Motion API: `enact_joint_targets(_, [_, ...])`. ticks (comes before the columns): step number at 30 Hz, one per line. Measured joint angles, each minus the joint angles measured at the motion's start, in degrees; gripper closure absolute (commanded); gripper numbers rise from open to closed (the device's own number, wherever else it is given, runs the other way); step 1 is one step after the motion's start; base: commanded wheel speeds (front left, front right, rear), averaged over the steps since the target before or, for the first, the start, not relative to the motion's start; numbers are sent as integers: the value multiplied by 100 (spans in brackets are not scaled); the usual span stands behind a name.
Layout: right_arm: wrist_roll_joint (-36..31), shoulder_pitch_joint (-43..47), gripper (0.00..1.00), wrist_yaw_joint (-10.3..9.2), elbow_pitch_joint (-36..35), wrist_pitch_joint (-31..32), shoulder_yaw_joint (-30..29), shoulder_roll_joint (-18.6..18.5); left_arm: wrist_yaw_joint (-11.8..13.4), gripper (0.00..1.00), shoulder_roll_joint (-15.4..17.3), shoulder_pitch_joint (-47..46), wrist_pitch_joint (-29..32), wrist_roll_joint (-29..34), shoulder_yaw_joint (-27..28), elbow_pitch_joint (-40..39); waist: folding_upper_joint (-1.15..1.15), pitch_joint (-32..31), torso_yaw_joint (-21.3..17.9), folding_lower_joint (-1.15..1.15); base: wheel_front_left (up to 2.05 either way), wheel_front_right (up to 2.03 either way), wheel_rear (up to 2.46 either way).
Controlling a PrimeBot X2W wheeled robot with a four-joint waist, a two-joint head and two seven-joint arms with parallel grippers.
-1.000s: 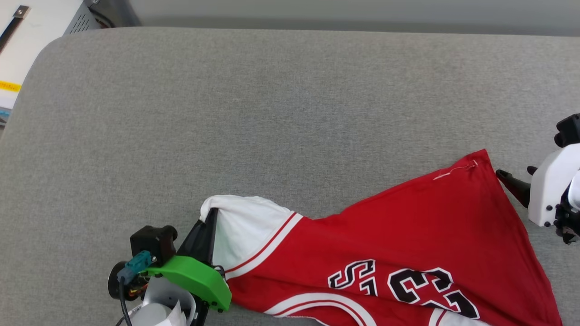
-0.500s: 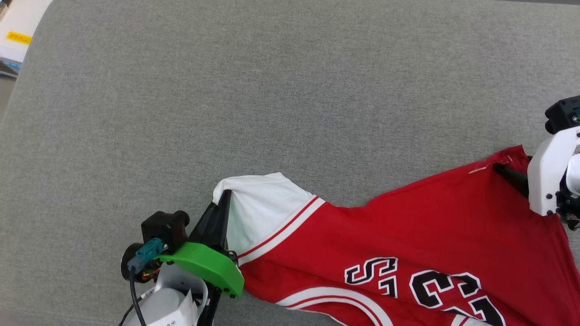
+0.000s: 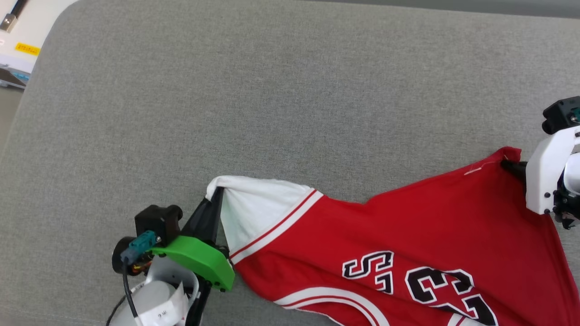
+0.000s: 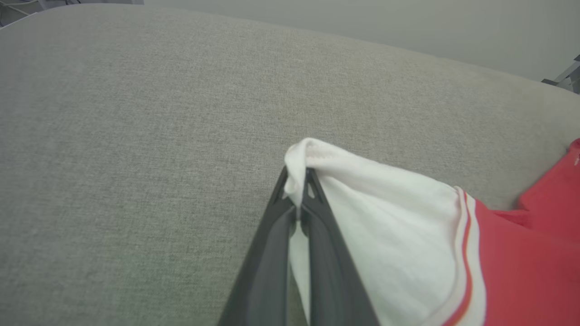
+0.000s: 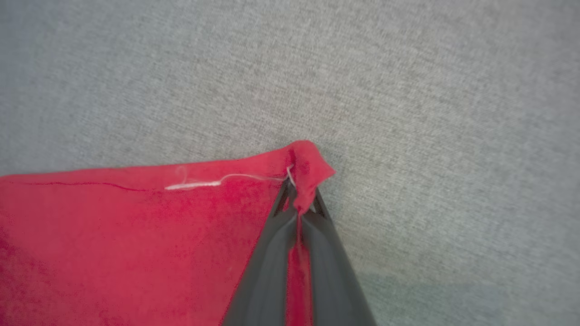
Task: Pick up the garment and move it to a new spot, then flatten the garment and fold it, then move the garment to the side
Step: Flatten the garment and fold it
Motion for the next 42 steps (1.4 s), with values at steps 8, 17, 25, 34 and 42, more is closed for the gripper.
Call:
enact_joint_targets(8, [-501,-461,100,3,177,-539,-652,224,-325,100,476,-1003,409,2,175,258,0,-471,-153,0,0,0,0])
enact_joint_targets(17, [-1347,-1546,100,5,698,-1106,-1104,760,-844,100,670,-3282,759,30,368,1427,0,-677,-532,0,0,0,0])
enact_joint_targets(25, [-2360,-3094,100,12,1244,-1647,-1484,1188,-961,100,670,-5566,651,397,472,2639,0,-388,-732,0,0,0,0])
enact_joint_targets(34, [-3215,-4929,100,13,1813,-2362,-1940,1495,-955,100,655,-7690,557,699,515,3694,0,280,-827,0,0,0,0])
enact_joint_targets(42, [-3524,-5925,100,14,2488,-2818,-2090,1694,-951,100,522,-8444,337,665,644,4455,0,975,-827,0,0,0,0])
